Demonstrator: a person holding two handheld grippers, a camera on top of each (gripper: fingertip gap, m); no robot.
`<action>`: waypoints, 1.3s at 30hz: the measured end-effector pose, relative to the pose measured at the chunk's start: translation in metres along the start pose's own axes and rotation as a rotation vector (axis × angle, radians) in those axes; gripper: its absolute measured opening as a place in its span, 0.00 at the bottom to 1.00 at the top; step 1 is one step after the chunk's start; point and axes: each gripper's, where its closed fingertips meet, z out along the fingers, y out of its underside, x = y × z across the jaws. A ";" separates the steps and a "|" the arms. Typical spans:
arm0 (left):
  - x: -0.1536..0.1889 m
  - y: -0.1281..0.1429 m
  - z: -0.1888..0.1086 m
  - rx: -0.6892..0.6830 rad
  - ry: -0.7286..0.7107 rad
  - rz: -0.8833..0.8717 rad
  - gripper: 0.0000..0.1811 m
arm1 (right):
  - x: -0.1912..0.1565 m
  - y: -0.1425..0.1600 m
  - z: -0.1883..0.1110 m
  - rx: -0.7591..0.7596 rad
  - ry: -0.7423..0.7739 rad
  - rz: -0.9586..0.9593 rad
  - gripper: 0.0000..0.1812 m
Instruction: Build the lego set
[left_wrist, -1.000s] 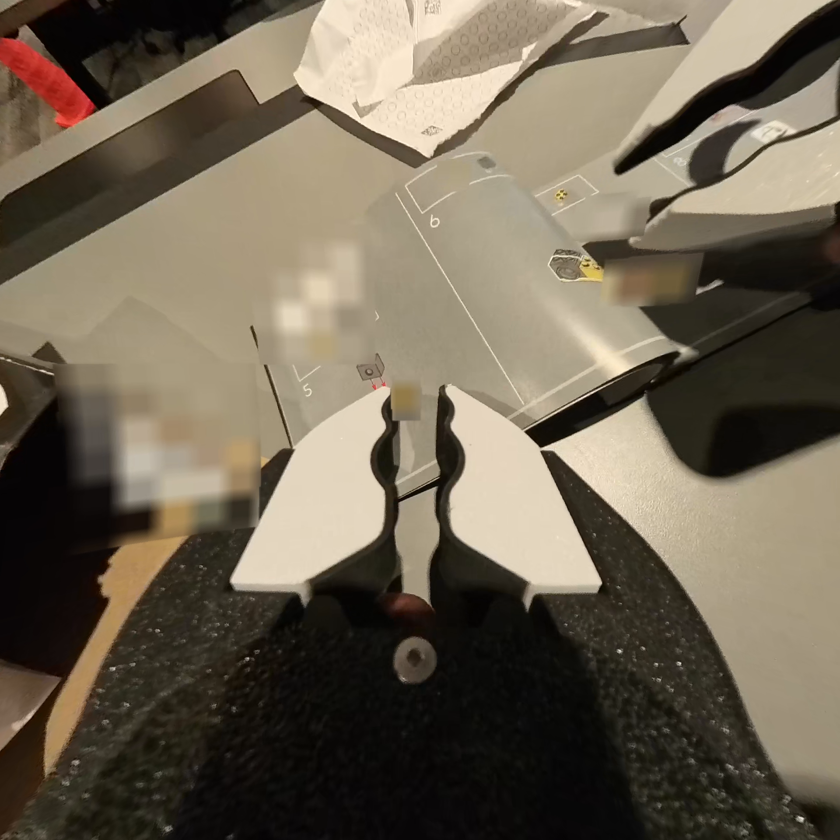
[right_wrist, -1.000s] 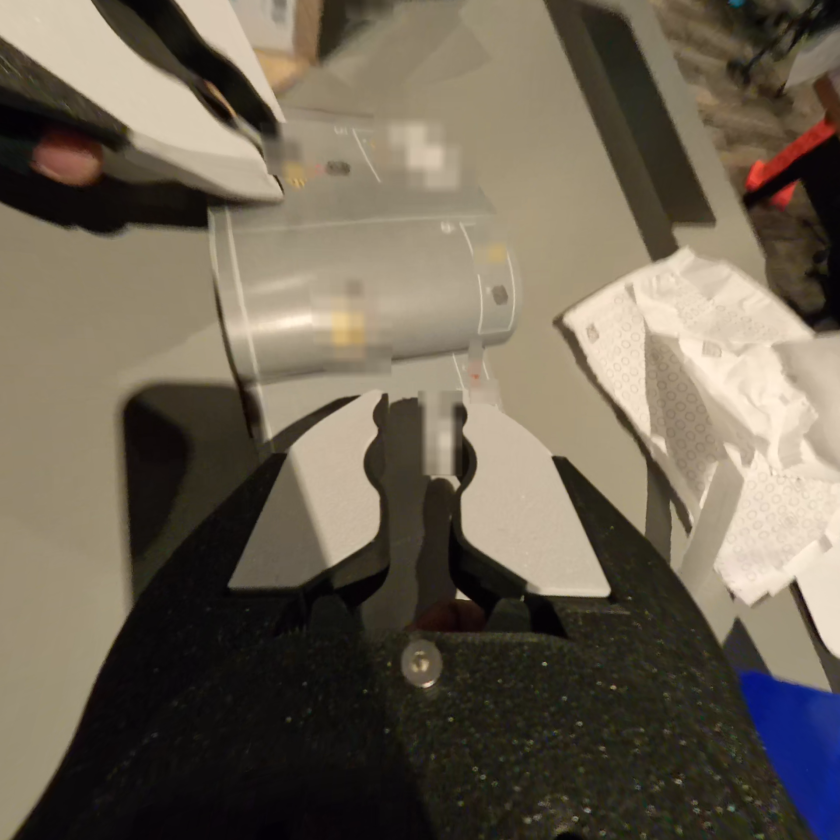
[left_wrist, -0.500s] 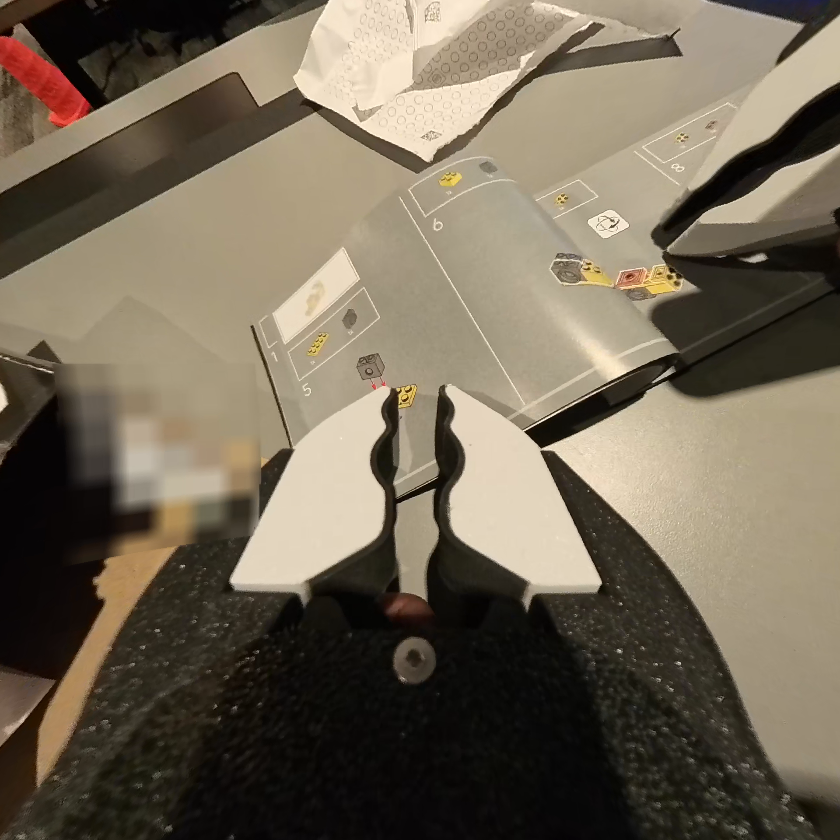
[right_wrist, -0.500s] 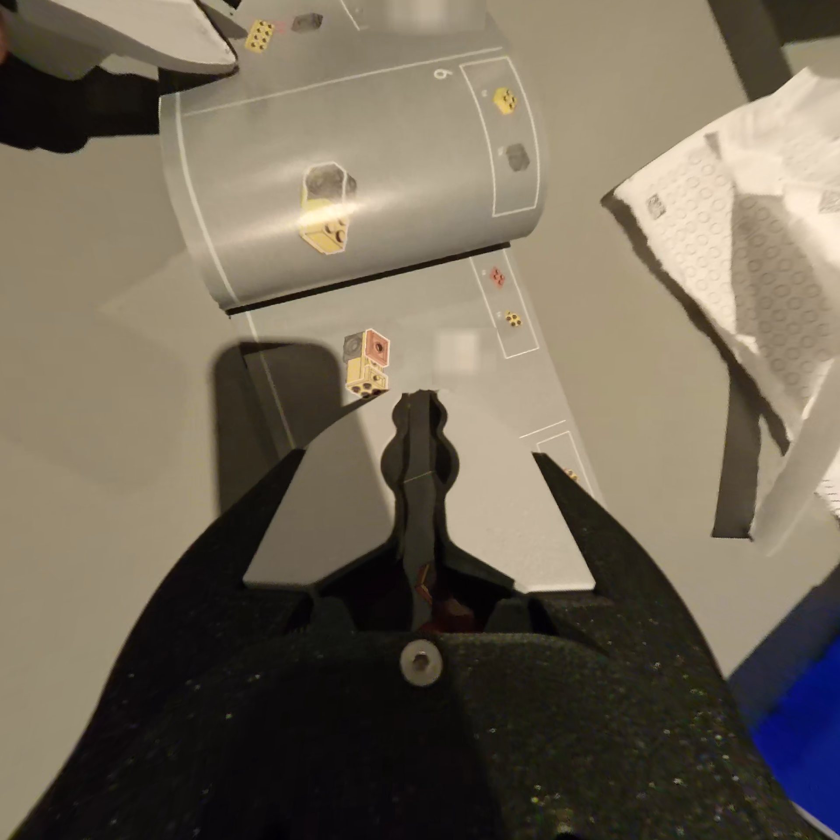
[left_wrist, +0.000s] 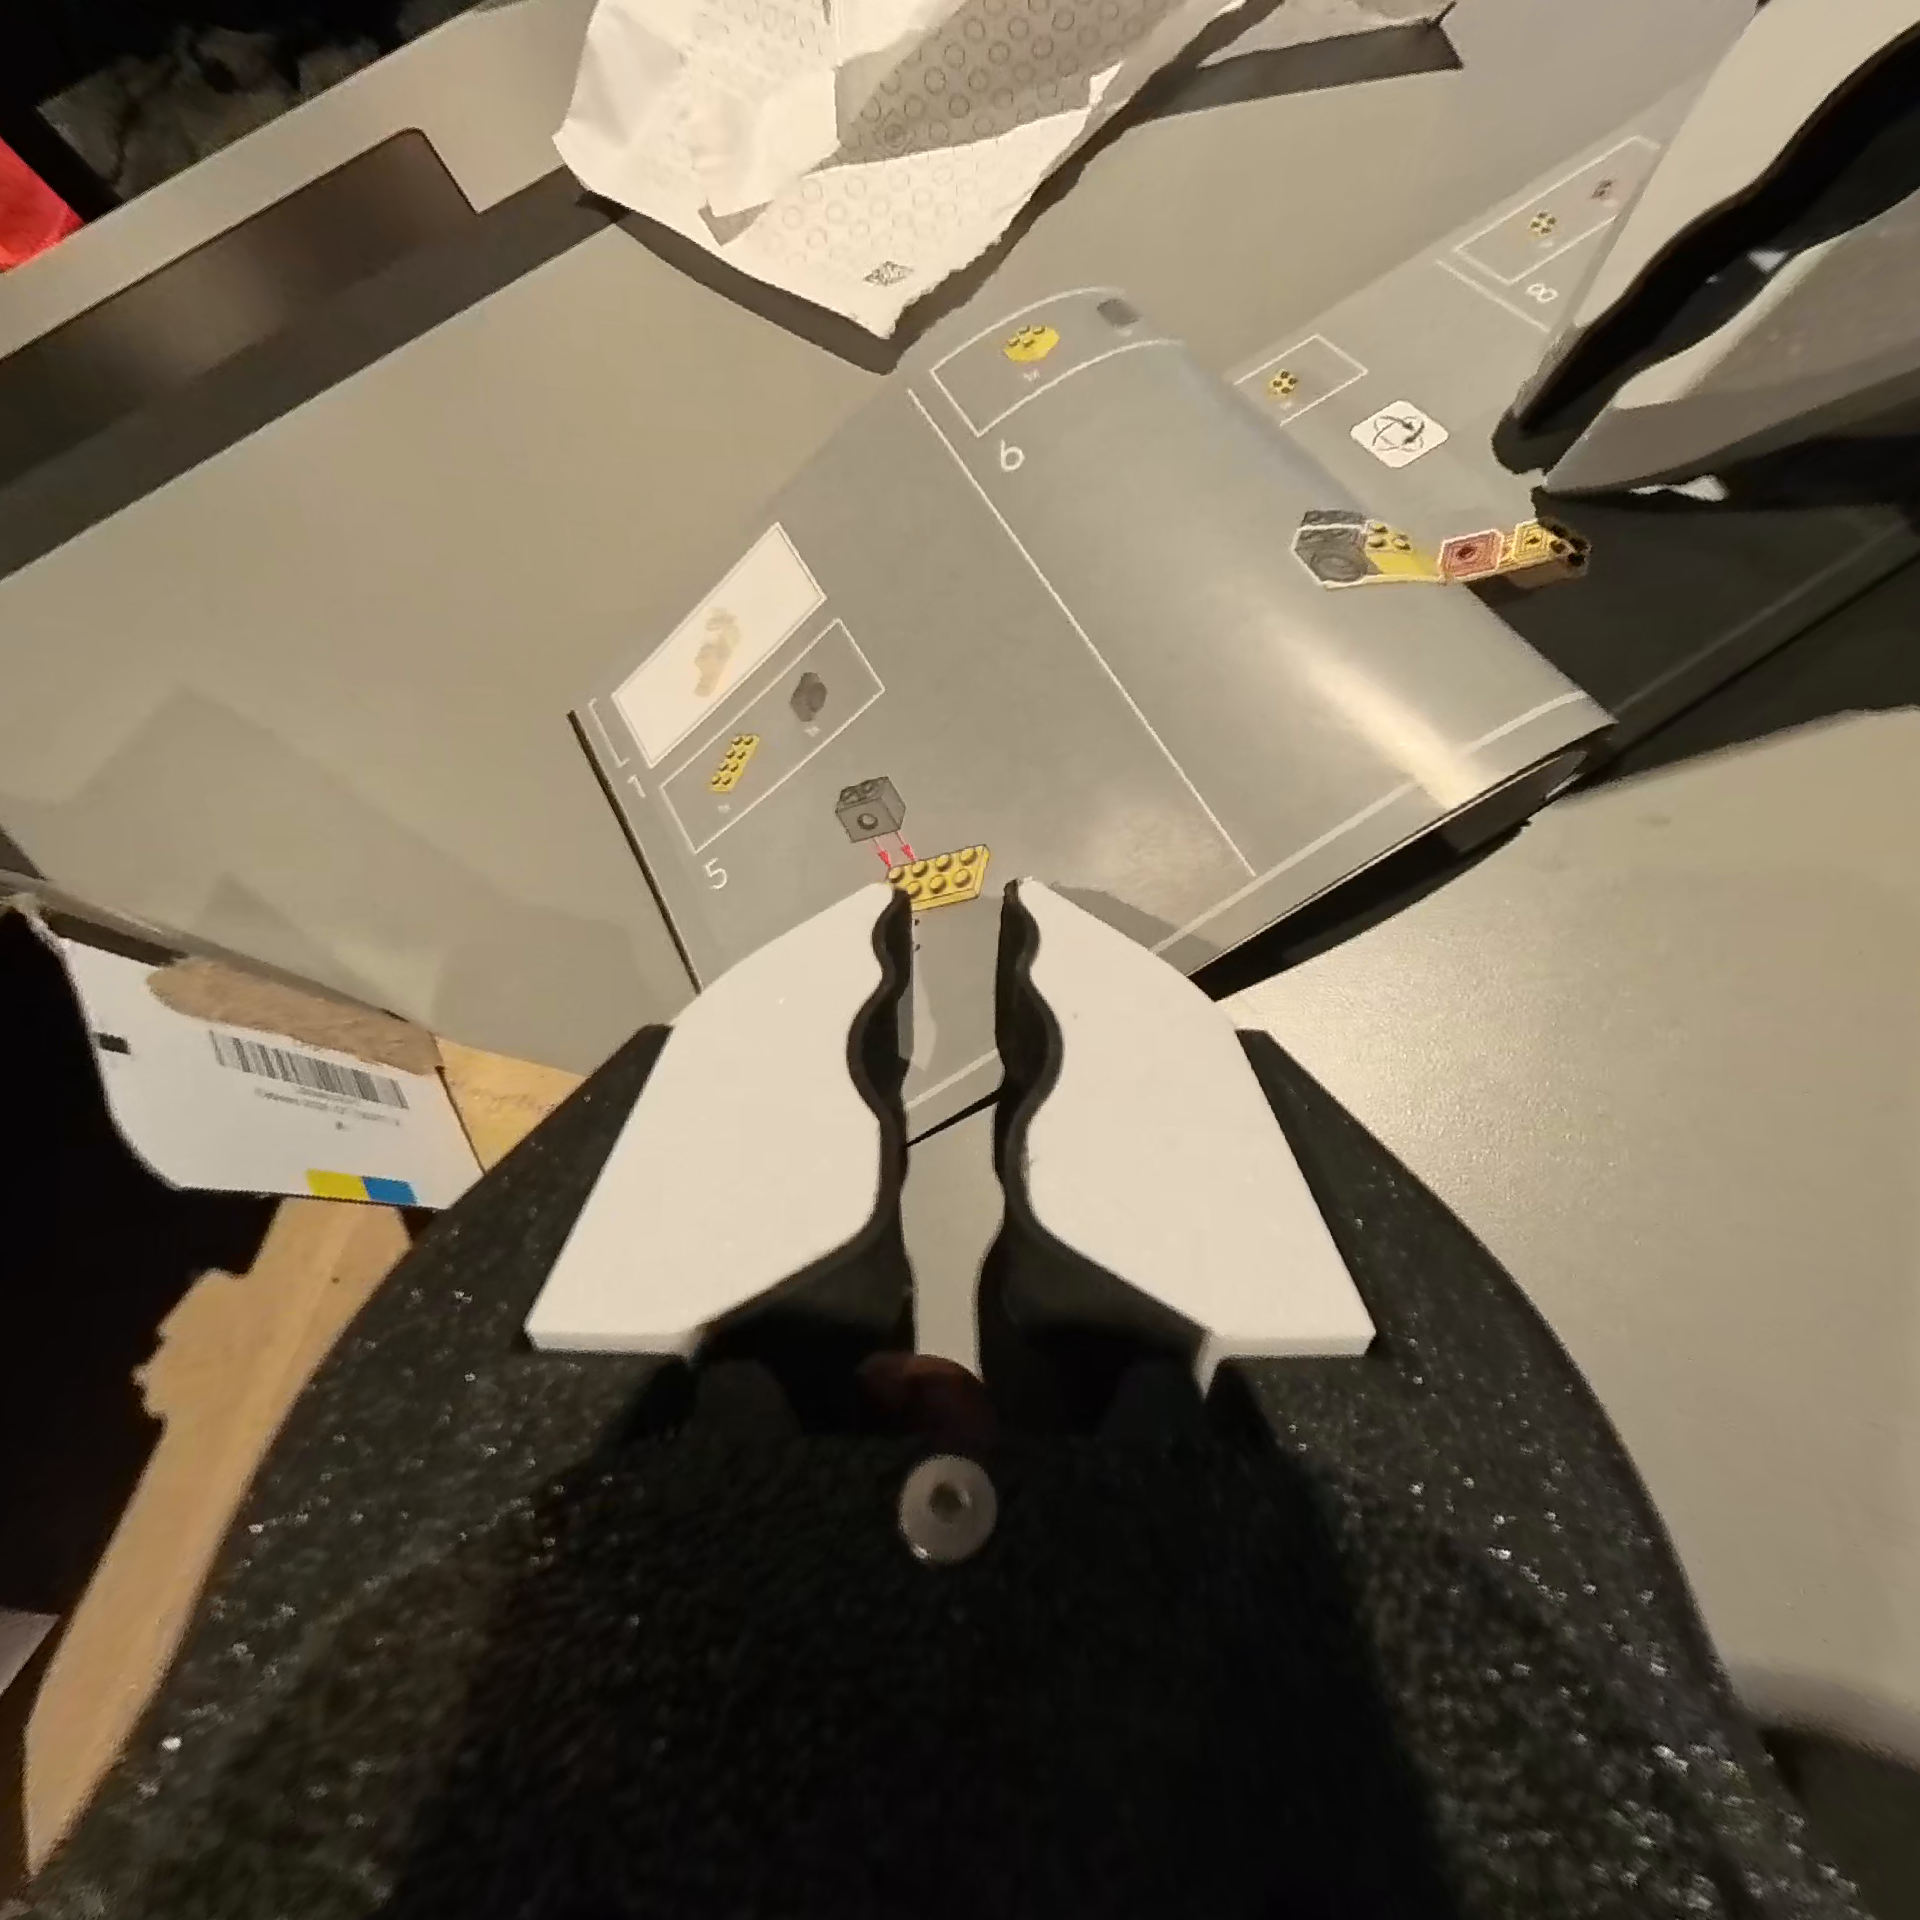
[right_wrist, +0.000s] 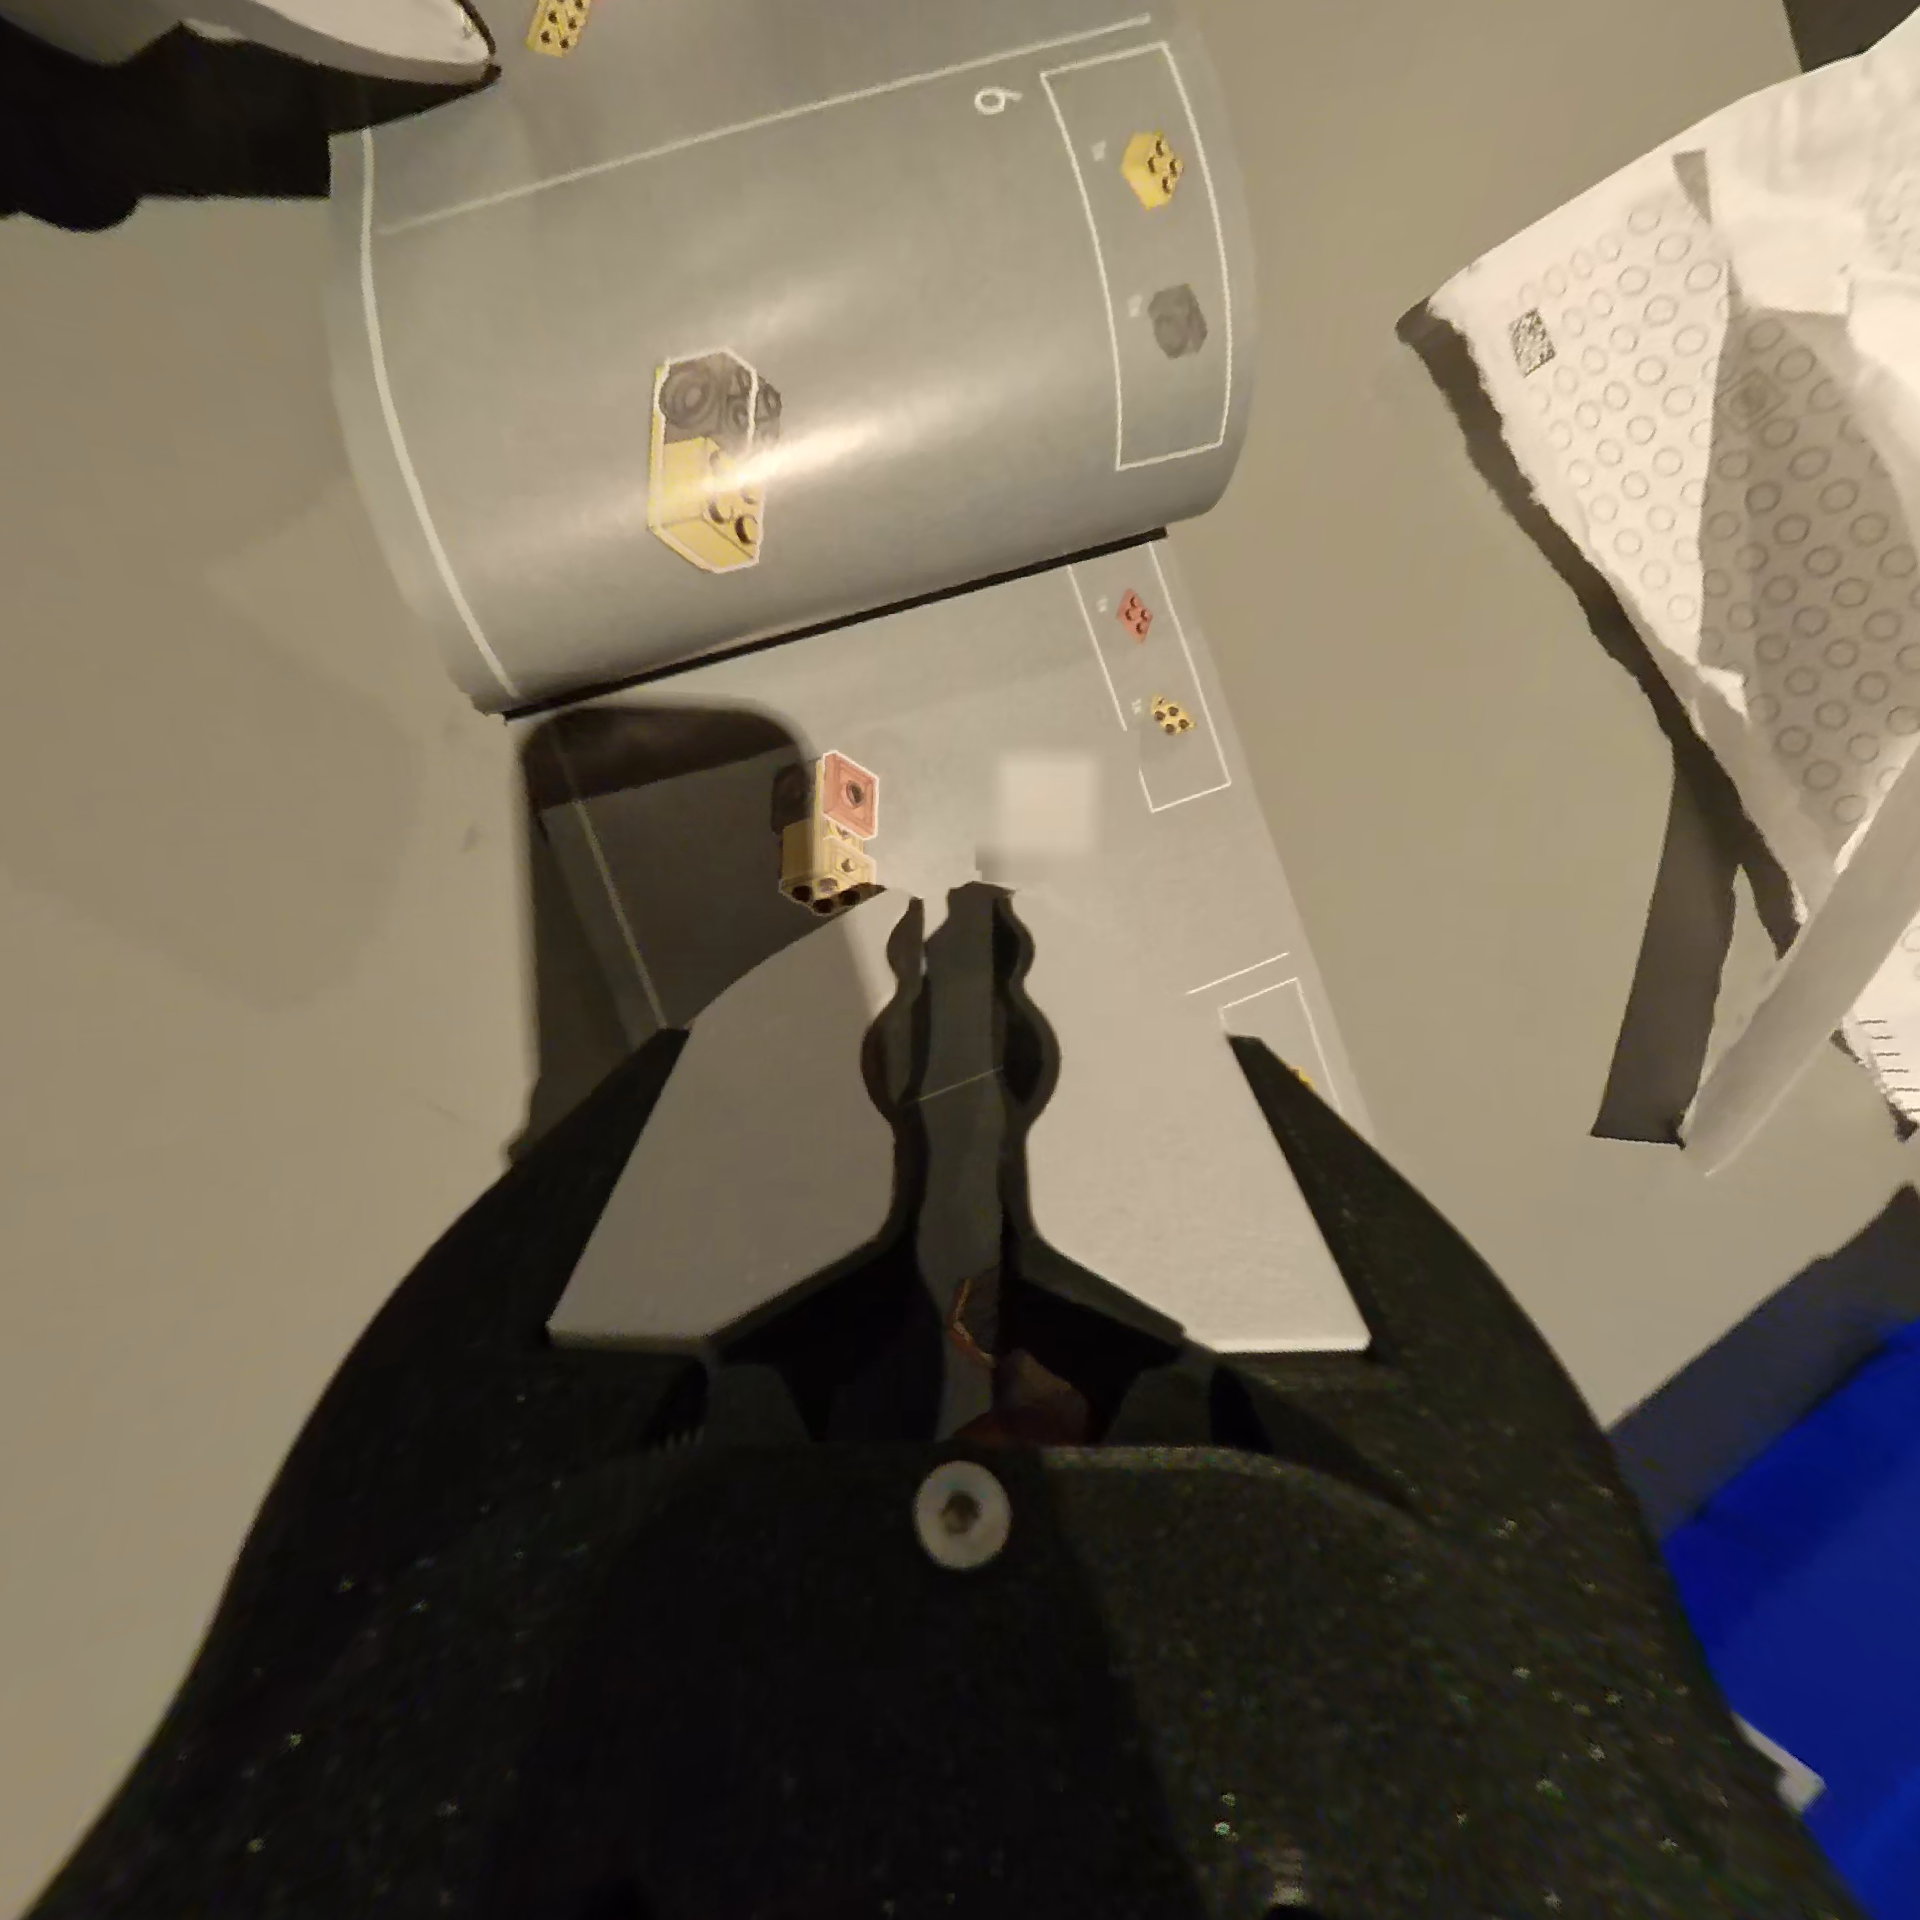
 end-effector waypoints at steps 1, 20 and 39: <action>0.000 0.000 0.000 0.000 0.000 -0.003 0.09 | 0.001 0.000 0.000 -0.004 0.010 -0.013 0.08; -0.003 0.000 0.000 -0.001 0.004 -0.031 0.09 | -0.028 -0.069 0.003 0.317 -0.211 0.123 0.13; -0.024 0.009 -0.036 0.066 -0.074 -0.058 0.14 | -0.031 -0.077 0.012 0.345 -0.200 0.148 0.12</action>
